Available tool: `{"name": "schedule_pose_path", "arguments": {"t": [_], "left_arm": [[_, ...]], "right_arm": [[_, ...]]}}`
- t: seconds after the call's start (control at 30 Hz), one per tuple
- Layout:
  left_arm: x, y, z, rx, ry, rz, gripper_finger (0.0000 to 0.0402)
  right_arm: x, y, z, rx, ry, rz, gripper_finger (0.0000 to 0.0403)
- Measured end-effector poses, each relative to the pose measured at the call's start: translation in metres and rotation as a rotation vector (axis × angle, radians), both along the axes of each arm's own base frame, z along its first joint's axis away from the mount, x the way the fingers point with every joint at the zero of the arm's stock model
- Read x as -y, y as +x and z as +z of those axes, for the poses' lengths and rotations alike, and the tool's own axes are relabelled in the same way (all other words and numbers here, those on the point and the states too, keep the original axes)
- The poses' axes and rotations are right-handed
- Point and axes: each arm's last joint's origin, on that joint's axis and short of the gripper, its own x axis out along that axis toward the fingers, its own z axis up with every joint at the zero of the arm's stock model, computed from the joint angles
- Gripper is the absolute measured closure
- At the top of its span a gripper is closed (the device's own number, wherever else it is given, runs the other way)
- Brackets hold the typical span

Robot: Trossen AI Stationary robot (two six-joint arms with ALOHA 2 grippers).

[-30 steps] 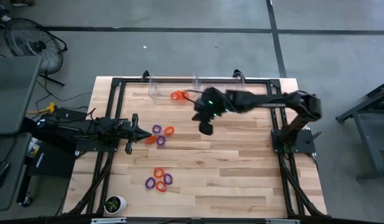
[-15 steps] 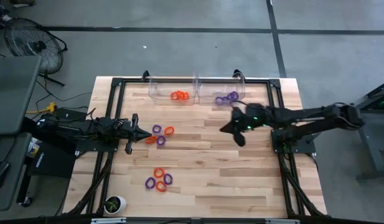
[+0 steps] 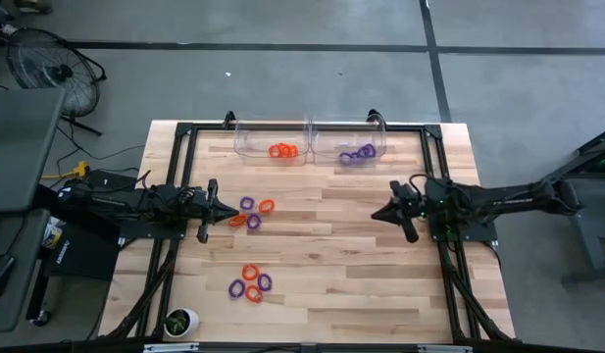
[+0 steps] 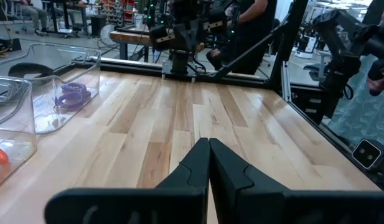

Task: Sort spring keychains
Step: Put the violet spring keychain into the right transparent bin

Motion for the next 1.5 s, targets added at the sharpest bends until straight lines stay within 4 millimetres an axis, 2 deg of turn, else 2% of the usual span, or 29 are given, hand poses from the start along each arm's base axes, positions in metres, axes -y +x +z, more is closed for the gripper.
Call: {"name": "schedule_pose_path", "arguments": {"t": [0.4, 0.83, 1.03, 1.5], "left_arm": [[0.000, 0.000, 0.000, 0.000, 0.000, 0.000, 0.0401], [0.000, 0.000, 0.000, 0.000, 0.000, 0.000, 0.0401], [0.000, 0.000, 0.000, 0.000, 0.000, 0.000, 0.0401], [0.000, 0.000, 0.000, 0.000, 0.000, 0.000, 0.0401]], "right_arm": [[-0.008, -0.019, -0.009, 0.132, -0.019, 0.022, 0.0403], [-0.003, -0.024, -0.006, 0.204, -0.134, -0.023, 0.0403], [-0.001, -0.026, -0.022, 0.202, -0.108, -0.031, 0.0403], [0.000, -0.035, -0.017, 0.279, -0.181, -0.068, 0.0403]]}}
